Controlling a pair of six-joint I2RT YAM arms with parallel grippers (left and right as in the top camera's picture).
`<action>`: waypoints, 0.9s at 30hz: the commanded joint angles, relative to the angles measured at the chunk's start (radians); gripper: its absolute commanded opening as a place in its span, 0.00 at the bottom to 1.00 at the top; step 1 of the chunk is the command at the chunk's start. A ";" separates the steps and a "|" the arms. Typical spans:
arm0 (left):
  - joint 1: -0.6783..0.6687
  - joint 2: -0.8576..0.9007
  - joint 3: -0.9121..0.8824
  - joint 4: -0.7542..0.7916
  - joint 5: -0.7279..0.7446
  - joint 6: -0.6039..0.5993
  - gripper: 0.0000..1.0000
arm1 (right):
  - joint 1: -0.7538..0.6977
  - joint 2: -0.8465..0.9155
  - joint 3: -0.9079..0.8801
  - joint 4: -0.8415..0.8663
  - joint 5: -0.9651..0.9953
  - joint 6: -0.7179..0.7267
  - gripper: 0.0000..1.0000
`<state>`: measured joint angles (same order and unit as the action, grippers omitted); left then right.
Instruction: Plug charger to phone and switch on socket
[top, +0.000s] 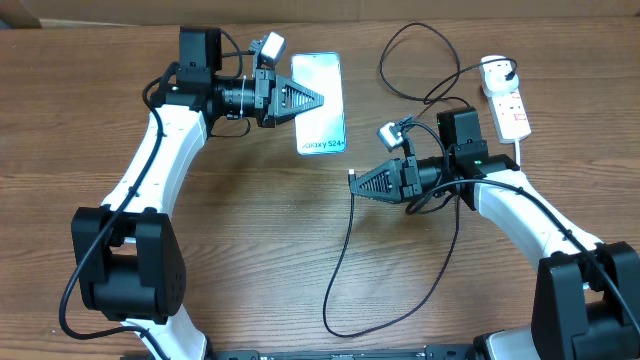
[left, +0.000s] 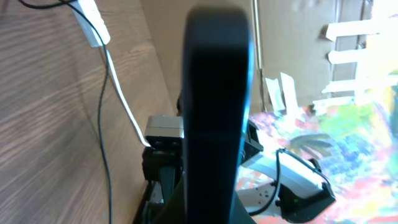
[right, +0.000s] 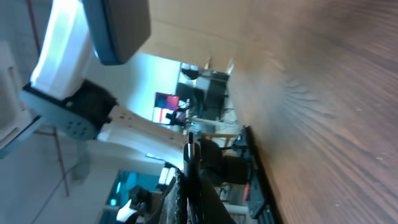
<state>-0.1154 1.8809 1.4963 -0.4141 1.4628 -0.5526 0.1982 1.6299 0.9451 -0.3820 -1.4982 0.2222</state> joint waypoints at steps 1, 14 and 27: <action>0.003 -0.004 0.009 0.007 0.079 -0.013 0.04 | 0.026 -0.023 0.016 0.003 -0.072 -0.022 0.04; 0.003 -0.004 0.009 0.006 0.037 -0.013 0.04 | 0.104 -0.023 0.016 0.101 -0.067 0.068 0.04; -0.043 -0.004 0.009 0.000 -0.023 -0.013 0.04 | 0.104 -0.023 0.016 0.319 0.016 0.307 0.04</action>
<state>-0.1516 1.8809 1.4967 -0.4187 1.4384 -0.5526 0.3073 1.6299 0.9451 -0.0853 -1.4918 0.4591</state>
